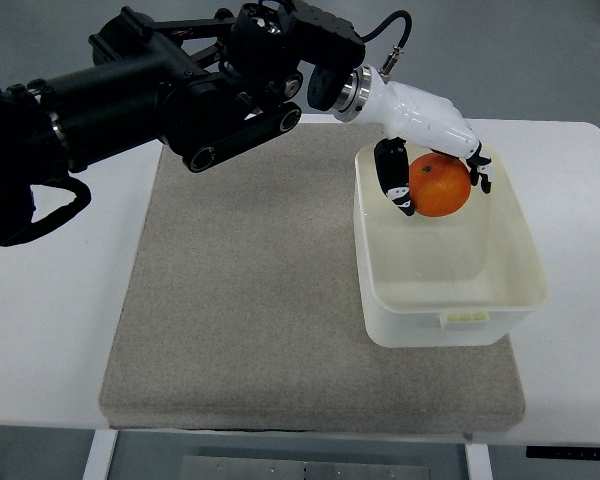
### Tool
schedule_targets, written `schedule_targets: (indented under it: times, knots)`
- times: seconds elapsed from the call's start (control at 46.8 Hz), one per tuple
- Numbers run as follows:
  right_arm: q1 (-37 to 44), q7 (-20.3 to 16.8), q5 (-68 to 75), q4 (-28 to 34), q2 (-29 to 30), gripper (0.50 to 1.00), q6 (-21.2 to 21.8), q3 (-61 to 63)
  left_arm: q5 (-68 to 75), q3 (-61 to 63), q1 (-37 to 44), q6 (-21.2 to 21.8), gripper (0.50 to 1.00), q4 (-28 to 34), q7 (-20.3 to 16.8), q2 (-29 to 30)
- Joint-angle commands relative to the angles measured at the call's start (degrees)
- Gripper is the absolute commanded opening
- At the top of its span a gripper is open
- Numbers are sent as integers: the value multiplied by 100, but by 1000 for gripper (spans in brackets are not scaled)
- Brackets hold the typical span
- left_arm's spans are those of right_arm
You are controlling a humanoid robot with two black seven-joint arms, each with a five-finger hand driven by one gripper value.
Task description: Put orange in box with left hand
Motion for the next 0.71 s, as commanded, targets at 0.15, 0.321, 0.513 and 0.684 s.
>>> schedule_targets:
  times: [0.15,0.321,0.513,0.684]
  knots:
    - [0,0,0,0,0,926,0,0,-7,-4,18,-20,951,-12,0,0]
    - [0,0,0,0,0,926,0,0,-7,5,27,-20,954,-3,0,0]
    - [0,0,0,0,0,926,0,0,-77,5,36,-20,954,172,0,0]
    - [0,0,0,0,0,926,0,0,-261,5,18,-38,954,1024,0,0]
